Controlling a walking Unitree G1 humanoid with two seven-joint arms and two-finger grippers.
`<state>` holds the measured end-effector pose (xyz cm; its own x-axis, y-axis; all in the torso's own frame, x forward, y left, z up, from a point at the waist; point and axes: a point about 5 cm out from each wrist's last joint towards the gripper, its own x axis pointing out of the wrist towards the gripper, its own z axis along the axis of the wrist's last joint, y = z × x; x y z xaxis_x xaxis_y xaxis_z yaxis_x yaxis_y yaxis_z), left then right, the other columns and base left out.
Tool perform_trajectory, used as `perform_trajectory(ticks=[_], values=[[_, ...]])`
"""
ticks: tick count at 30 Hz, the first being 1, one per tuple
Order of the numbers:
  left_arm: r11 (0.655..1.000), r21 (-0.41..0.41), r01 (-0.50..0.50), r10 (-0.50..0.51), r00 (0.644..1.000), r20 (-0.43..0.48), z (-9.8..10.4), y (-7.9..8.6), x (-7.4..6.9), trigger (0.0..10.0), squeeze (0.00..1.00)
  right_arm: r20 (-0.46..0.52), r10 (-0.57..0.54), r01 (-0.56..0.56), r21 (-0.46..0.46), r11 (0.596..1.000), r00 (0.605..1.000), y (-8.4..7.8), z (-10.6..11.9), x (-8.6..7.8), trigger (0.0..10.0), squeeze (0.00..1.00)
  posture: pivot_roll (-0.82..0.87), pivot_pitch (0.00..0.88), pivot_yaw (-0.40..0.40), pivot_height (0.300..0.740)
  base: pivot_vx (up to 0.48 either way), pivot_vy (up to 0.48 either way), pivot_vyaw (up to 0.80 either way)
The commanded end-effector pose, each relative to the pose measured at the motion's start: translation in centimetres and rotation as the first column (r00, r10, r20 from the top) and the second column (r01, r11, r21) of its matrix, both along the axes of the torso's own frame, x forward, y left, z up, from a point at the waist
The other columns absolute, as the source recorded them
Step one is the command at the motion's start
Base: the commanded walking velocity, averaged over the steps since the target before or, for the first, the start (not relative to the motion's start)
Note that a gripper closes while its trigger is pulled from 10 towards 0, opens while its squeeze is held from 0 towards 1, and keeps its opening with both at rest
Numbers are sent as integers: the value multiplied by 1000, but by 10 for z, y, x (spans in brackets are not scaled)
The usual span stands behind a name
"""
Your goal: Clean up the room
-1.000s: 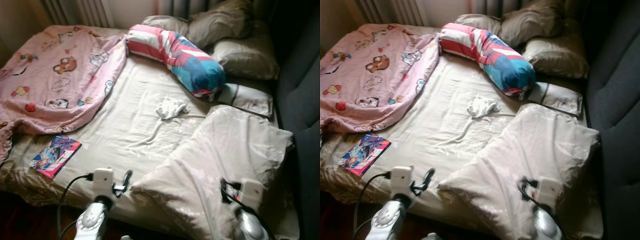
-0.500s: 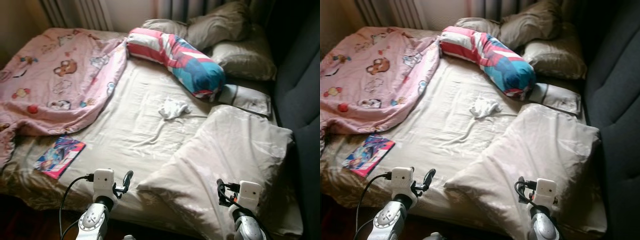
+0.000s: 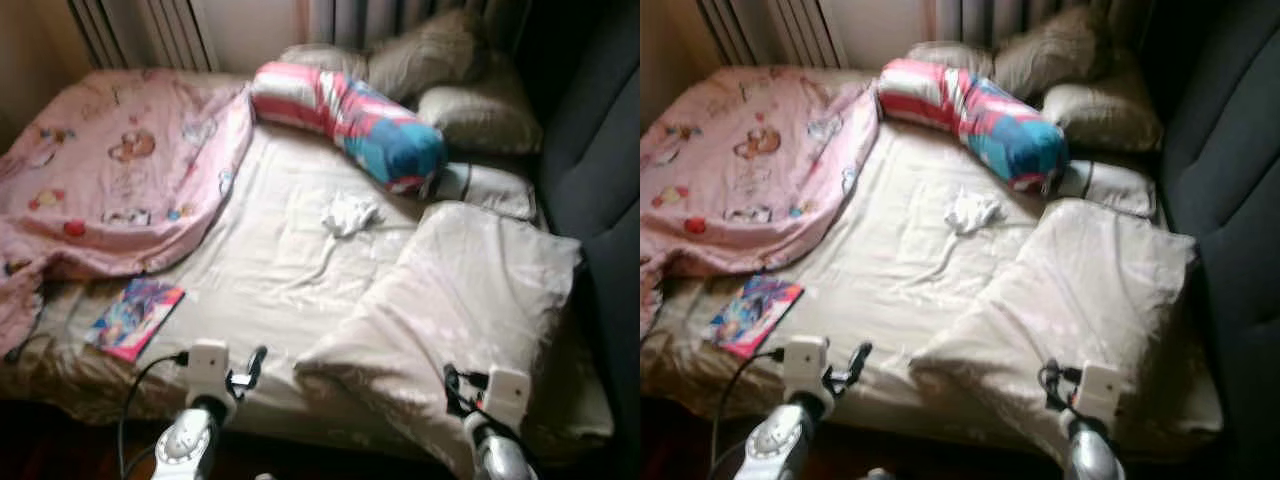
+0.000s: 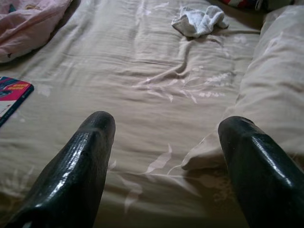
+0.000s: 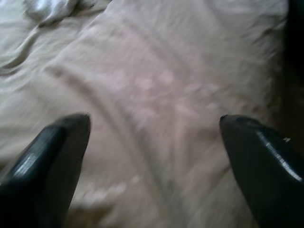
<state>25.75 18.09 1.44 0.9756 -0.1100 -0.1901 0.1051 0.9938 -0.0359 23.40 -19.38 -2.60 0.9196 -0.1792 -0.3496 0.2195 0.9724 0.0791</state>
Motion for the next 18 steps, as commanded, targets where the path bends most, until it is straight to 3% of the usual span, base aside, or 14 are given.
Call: perform_trajectory(ticks=[1, 7, 18], values=[[1000, -11, -5, 5, 1000, -21, -3, 0, -2, 10000, 0, -32, -38, 39, 11, 999, 999, -6, -4, -4, 10000, 0, -98, 157, 26, 740, 0, 0, -769], [1000, -10, -2, 2, 1000, -23, -3, -1, -2, 10000, 0, -40, -46, 46, 0, 999, 998, -9, -4, -4, 10000, 0, -95, 156, 26, 740, 0, 0, -731], [1000, -1, 3, -3, 1000, -29, -3, 1, -1, 10000, 0, -150, -10, 8, -12, 1000, 989, -26, -10, -4, 10000, 0, -90, 155, 32, 740, 0, 0, 0]])
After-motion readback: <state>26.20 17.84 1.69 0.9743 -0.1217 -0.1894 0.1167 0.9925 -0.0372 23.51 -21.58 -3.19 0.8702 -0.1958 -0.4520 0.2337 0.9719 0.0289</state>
